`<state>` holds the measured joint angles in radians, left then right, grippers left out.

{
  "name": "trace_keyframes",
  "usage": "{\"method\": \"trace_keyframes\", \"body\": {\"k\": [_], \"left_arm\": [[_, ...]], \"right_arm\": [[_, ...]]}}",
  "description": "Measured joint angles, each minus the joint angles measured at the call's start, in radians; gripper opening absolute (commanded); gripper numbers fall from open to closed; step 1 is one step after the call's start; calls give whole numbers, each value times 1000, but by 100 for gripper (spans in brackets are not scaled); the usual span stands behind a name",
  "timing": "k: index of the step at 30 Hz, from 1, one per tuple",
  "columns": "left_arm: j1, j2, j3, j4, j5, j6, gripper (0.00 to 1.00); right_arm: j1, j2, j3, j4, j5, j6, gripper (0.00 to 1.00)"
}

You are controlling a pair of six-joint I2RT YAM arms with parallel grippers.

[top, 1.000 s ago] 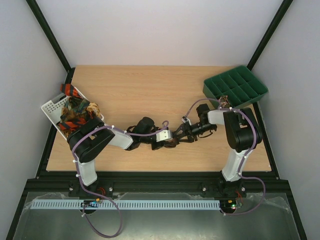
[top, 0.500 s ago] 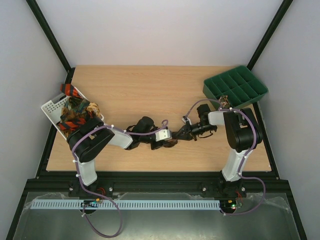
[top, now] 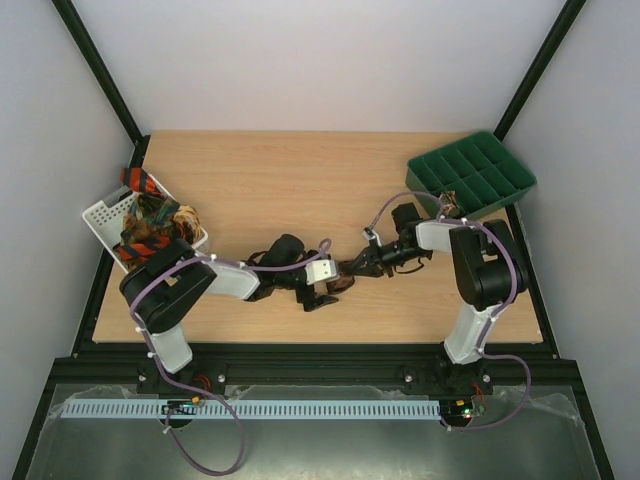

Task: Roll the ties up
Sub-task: Pick up the tie from the center of the board, then place the tie in the storage box.

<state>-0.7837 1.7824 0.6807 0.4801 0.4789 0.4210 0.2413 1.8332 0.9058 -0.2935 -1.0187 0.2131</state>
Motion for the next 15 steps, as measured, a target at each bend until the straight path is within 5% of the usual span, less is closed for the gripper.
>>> {"method": "trace_keyframes", "body": {"k": [15], "left_arm": [[19,93,59,6,1,-17,99]], "right_arm": [[12,-63,-13,-22,70,-53,1]]}}
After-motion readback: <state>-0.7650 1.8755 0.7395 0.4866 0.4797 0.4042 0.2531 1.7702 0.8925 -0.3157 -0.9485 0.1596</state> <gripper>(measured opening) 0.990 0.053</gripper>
